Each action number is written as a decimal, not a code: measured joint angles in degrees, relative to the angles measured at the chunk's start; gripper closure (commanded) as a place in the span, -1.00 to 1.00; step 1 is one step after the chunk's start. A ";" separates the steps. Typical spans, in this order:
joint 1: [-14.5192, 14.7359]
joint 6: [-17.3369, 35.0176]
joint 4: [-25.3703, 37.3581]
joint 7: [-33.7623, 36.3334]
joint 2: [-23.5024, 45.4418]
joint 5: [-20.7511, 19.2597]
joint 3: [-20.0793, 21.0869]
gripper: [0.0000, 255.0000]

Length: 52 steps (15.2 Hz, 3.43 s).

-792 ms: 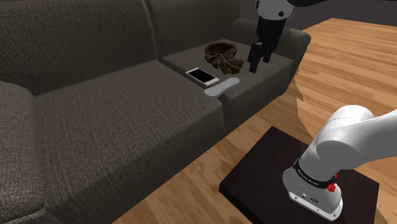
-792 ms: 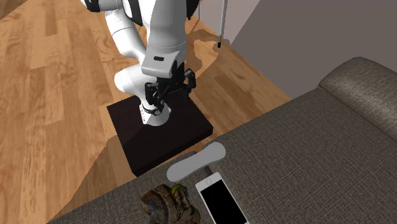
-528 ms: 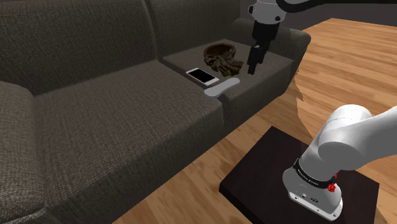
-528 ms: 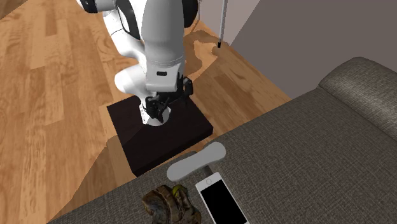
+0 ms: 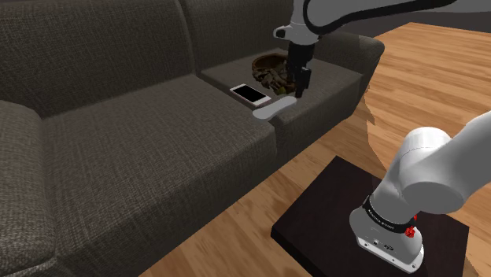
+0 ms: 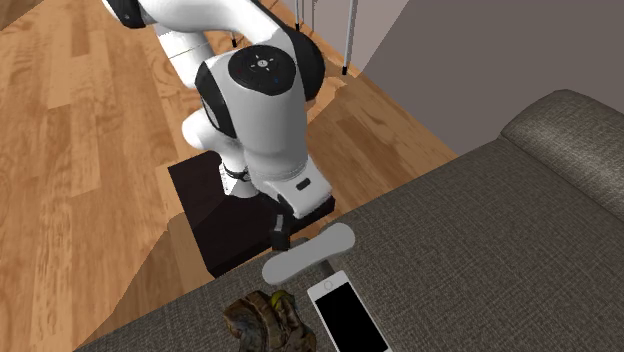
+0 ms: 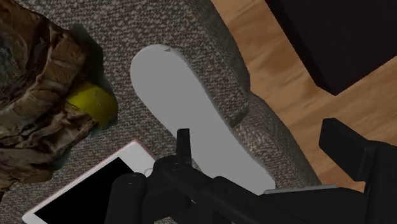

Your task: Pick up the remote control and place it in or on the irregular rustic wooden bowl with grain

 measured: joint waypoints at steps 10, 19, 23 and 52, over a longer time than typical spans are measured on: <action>6.84 8.32 2.00 -28.97 11.79 2.18 -5.44 -1.00; 6.84 11.21 -0.26 -29.18 12.42 2.24 -5.63 -1.00; 6.84 11.20 -0.26 -29.19 12.43 2.24 -5.63 1.00; 7.13 -5.15 13.83 -28.82 10.08 2.23 -4.55 1.00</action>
